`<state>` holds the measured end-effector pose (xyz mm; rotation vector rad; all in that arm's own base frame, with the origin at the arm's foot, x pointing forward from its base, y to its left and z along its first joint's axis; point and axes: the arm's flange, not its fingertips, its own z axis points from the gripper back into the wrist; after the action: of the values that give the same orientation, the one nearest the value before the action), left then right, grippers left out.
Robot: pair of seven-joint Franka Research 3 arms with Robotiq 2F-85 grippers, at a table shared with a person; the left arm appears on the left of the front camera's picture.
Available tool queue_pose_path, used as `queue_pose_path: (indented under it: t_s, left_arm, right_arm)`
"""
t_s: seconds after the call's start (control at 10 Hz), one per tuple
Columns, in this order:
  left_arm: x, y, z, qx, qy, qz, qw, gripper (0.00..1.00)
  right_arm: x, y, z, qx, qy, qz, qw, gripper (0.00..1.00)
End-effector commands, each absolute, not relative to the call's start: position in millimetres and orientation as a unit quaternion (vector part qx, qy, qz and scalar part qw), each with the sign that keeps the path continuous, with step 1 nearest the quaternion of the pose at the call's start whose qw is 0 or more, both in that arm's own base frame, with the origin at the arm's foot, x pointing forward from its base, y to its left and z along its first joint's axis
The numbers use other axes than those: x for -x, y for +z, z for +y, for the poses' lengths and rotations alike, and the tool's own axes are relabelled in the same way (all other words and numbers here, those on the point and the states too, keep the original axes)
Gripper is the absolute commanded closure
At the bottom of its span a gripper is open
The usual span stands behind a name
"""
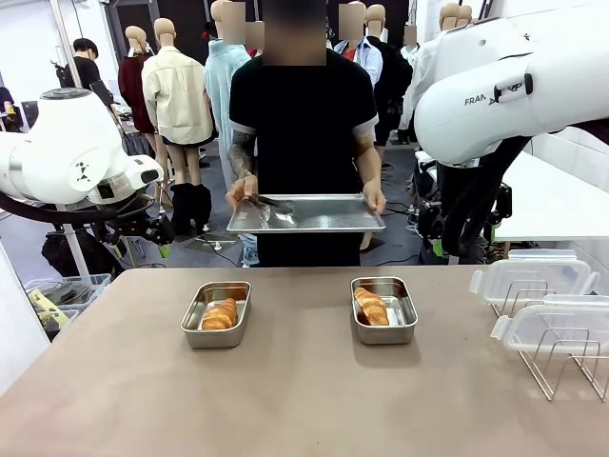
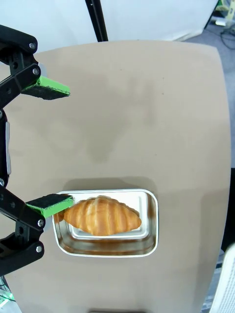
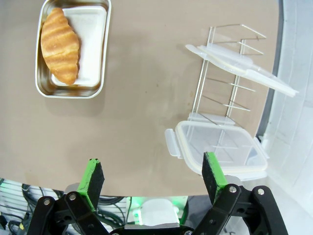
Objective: Place the bread in airtight containers.
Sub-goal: Pick up one Airtight Container lid and hand it to the human.
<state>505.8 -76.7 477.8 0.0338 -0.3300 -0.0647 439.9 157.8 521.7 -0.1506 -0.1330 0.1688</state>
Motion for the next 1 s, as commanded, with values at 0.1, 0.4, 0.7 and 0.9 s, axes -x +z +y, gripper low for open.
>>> queue_pose_path:
  t_s: [0.1,0.4,0.7,0.9]
  left_arm:
    - [-506,478,-75,-0.021,-0.023,-0.17,0.985,0.0]
    - [-506,478,-77,-0.017,-0.032,-0.164,0.986,0.0]
    - [-454,523,-40,-0.035,-0.105,-0.185,0.976,0.0]
    - [-440,529,-5,-0.032,-0.078,-0.168,0.982,0.0]
  right_arm:
    - [-440,520,158,0.07,0.083,-0.07,0.992,0.0]
    - [-440,520,158,0.07,0.083,-0.07,0.992,0.0]
    - [-440,520,158,0.07,0.083,-0.07,0.992,0.0]
    - [-440,520,158,0.07,0.083,-0.07,0.992,0.0]
